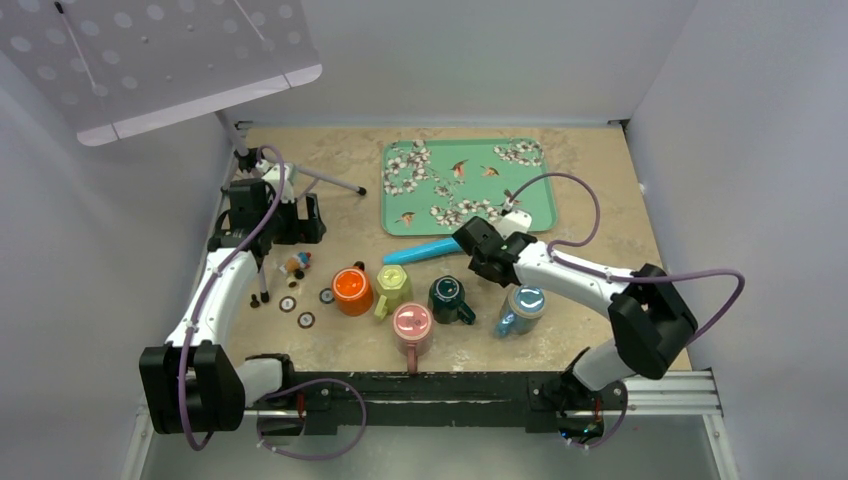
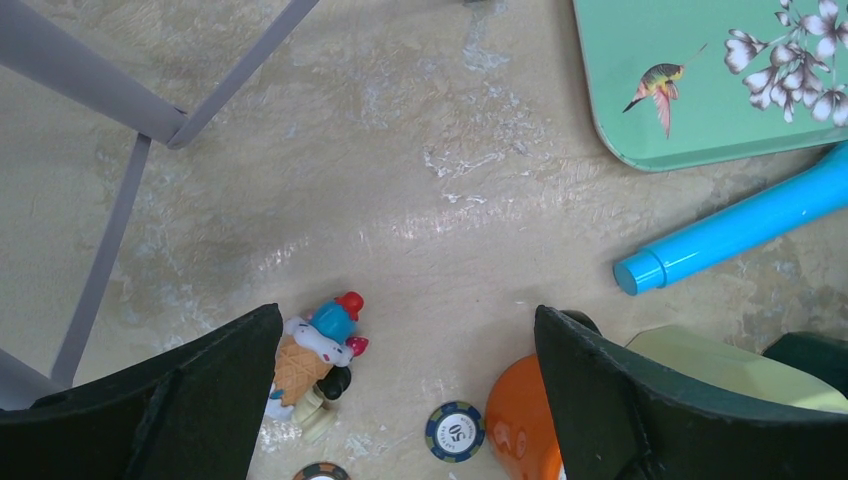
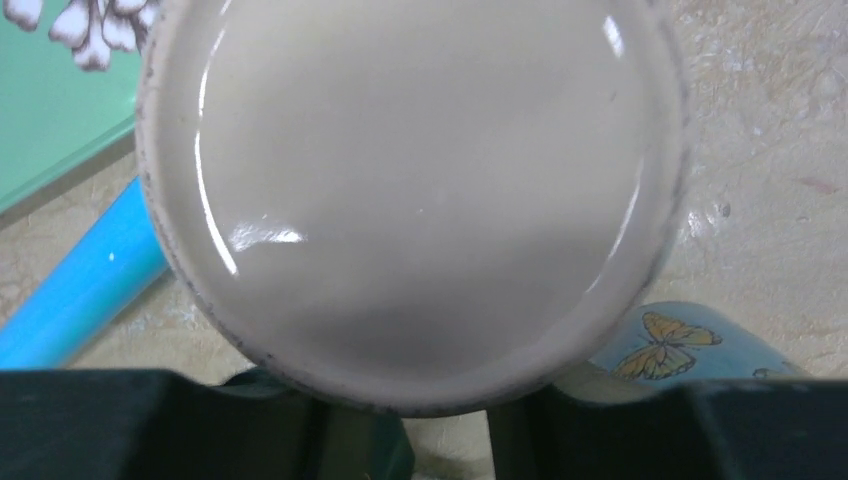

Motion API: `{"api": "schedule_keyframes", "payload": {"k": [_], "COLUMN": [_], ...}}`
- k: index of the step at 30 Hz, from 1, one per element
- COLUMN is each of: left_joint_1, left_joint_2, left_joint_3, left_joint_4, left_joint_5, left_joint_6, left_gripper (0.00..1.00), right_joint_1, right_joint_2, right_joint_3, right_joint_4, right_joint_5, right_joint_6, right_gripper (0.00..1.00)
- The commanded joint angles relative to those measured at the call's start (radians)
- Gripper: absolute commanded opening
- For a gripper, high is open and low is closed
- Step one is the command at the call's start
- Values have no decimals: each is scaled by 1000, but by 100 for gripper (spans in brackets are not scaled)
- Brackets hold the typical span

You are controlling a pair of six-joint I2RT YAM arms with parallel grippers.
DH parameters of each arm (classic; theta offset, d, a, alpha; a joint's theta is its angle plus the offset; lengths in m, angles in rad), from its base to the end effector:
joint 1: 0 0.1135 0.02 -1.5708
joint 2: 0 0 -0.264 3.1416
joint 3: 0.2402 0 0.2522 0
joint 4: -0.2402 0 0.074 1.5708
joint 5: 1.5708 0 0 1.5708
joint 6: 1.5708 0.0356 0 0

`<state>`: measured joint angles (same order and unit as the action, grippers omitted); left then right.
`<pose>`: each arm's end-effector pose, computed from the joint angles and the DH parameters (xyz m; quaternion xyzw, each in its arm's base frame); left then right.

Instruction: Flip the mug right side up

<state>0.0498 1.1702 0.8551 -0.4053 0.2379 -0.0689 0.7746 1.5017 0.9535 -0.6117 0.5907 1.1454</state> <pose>0.2503 0.0041 0.2661 -0.0048 0.9058 -0.1120 0.4085 0.2165 0.1841 0.2055 0.2310 0.9096 -0.0035 0.3454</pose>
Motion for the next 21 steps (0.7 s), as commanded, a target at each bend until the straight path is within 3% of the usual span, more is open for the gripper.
{"api": "schedule_keyframes", "payload": {"k": [1, 4, 6, 13, 17, 21], "left_joint_1": [-1, -2, -2, -6, -31, -99], "left_joint_2": [-11, -12, -11, 1, 15, 21], "left_joint_3": [16, 24, 39, 153, 254, 357], "left_joint_4": [30, 13, -9, -163, -235, -229], "left_joint_5": [23, 44, 81, 410, 630, 755], "left_joint_6": [-15, -1, 15, 78, -15, -168], "left_gripper": [100, 100, 100, 86, 79, 79], "right_joint_1": [-44, -69, -80, -96, -99, -105], "right_joint_2": [-34, -51, -65, -254, -420, -486], "right_joint_3": [-41, -77, -81, -26, 41, 142], "right_joint_4": [109, 173, 168, 176, 216, 265], "right_joint_5": [43, -3, -2, -73, -155, -300], "right_joint_6": [-63, -103, -112, -277, -416, -518], "right_gripper": [34, 20, 0, 0, 0, 0]}}
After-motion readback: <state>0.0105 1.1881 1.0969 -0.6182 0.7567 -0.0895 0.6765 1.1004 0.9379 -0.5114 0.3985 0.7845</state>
